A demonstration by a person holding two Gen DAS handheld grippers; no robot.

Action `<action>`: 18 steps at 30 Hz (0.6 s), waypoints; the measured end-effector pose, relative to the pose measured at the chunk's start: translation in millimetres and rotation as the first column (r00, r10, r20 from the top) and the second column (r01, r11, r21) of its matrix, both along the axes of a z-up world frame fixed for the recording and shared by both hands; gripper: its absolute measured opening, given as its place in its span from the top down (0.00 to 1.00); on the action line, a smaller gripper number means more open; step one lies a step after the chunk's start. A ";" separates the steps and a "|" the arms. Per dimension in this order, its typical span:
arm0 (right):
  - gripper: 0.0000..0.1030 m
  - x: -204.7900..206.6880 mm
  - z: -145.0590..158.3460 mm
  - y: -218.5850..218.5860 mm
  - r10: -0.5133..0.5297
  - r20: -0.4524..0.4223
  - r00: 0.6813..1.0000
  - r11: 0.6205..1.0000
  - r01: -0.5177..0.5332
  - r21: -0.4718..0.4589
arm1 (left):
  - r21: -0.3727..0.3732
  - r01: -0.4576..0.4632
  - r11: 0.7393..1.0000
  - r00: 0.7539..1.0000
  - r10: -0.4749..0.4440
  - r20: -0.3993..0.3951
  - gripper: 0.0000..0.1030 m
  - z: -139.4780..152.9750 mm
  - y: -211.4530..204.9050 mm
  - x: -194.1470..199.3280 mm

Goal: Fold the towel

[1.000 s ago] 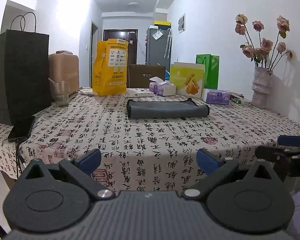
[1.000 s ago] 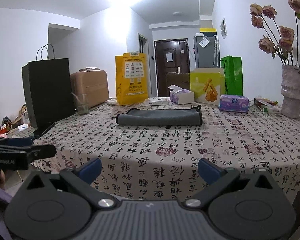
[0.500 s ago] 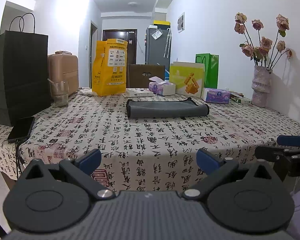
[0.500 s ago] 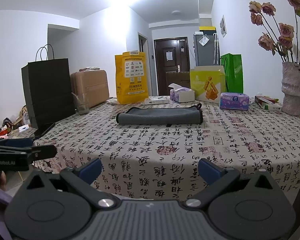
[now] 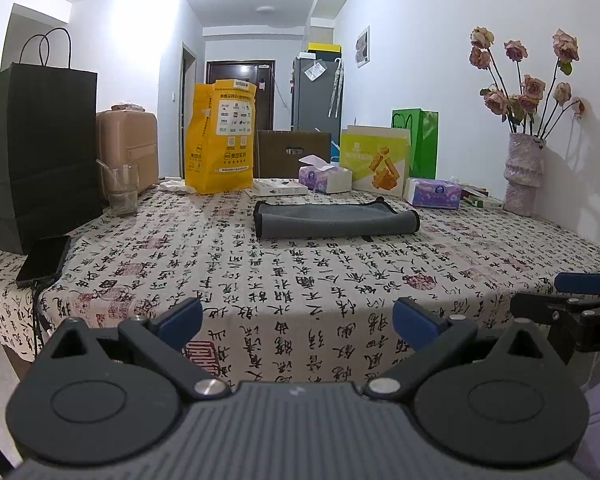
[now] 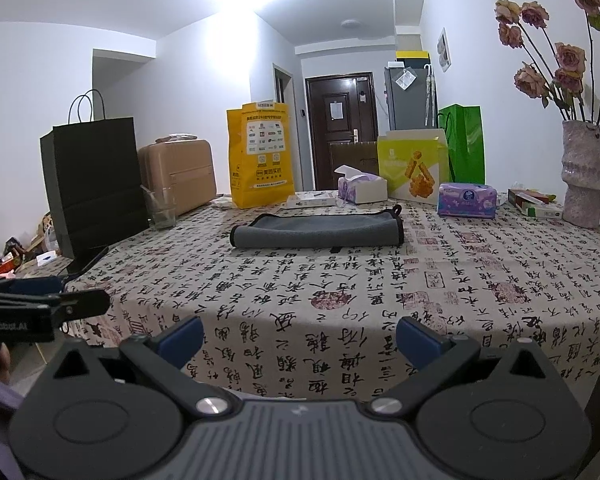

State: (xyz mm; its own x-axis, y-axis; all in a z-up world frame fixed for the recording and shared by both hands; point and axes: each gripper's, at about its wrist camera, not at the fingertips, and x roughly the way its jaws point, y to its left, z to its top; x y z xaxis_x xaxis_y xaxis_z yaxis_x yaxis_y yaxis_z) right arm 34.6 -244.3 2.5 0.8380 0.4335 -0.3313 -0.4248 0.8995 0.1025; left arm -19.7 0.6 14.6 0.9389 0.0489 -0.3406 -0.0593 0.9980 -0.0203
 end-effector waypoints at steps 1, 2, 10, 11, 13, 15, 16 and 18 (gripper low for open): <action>0.00 0.1 0.0 0.0 0.000 0.000 1.000 1.000 0.000 0.000 | 0.001 0.000 1.000 1.000 0.000 0.001 0.00 0.4 0.0 -0.1; 0.00 0.1 0.0 0.0 0.000 0.000 1.000 1.000 0.000 0.000 | 0.001 0.000 1.000 1.000 0.000 0.002 0.00 0.5 0.0 0.0; 0.00 0.4 0.9 0.4 0.000 0.005 1.000 1.000 0.000 -0.001 | 0.002 -0.001 1.000 1.000 0.001 0.004 0.00 1.4 0.3 -0.1; 0.00 0.7 0.7 0.0 -0.001 0.003 1.000 1.000 0.001 0.000 | 0.003 -0.001 1.000 1.000 0.001 0.005 0.00 1.6 0.3 0.3; 0.00 1.0 0.5 -0.5 -0.001 0.002 1.000 1.000 0.001 0.001 | 0.004 0.000 1.000 1.000 0.000 0.006 0.00 1.9 0.3 0.2; 0.00 0.9 0.6 -0.6 -0.001 0.003 1.000 1.000 0.001 0.001 | 0.005 0.000 1.000 1.000 0.000 0.008 0.00 2.4 0.6 0.2; 0.00 1.0 0.6 -0.8 0.000 0.003 1.000 1.000 0.000 0.001 | 0.005 0.000 1.000 1.000 0.000 0.008 0.00 2.6 0.5 0.2; 0.00 1.4 0.7 -1.2 -0.001 0.003 1.000 1.000 0.001 0.002 | 0.006 0.000 1.000 1.000 0.000 0.008 0.00 2.7 0.4 0.1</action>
State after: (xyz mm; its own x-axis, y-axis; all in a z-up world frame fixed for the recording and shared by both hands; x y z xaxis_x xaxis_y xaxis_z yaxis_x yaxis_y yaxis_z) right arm 36.0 -245.5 3.2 0.8394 0.4336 -0.3276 -0.4246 0.8995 0.1027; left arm -19.5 1.0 17.3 0.9417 0.0512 -0.3326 -0.0596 0.9981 -0.0151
